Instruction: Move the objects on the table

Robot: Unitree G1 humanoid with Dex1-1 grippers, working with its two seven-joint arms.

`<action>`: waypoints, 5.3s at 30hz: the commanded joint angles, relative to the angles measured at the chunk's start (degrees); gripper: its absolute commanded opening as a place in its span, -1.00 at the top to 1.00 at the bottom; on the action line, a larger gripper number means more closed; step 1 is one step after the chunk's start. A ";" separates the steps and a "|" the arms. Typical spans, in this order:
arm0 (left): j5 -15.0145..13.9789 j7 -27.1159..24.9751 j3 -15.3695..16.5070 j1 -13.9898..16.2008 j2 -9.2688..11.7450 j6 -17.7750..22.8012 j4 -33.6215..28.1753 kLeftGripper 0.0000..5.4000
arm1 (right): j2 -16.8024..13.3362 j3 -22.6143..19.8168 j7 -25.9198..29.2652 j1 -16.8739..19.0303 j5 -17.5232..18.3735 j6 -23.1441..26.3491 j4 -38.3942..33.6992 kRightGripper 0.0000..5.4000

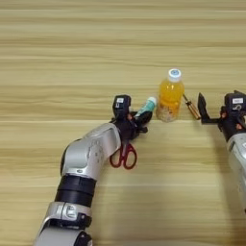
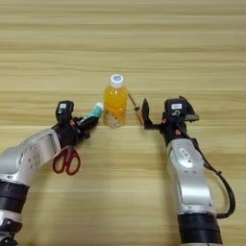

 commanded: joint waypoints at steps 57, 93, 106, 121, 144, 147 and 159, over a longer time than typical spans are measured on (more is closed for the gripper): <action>8.55 -6.62 -4.84 8.40 15.63 -9.92 -15.17 -1.00 | 1.25 0.95 -1.06 -1.19 -1.32 0.36 0.12 -1.00; 5.63 -17.58 -12.89 18.28 23.69 -3.69 -26.81 -1.00 | 2.07 2.17 -2.64 -1.81 -2.04 0.84 -0.47 -1.00; 7.04 -17.00 -14.77 20.45 25.42 -4.62 -27.18 -1.00 | 2.24 2.19 -2.72 -1.89 -2.24 0.91 -0.68 -1.00; 12.57 -15.11 -15.16 19.66 26.99 -10.20 -20.71 -1.00 | 2.37 2.34 -2.72 -2.09 -2.56 1.16 -0.81 -1.00; 13.64 -12.58 -9.96 15.36 25.87 -17.09 -5.26 -1.00 | 2.43 2.32 -2.68 -2.06 -2.66 1.23 -0.79 -1.00; 13.83 -12.51 -9.15 15.22 25.73 -17.40 -4.24 -1.00 | 2.46 2.32 -2.72 -2.13 -2.69 1.17 -0.66 -1.00; 13.80 -12.17 -7.54 14.69 25.03 -18.99 -2.47 -1.00 | 2.45 2.06 -3.00 -2.23 -2.74 0.90 -0.52 -1.00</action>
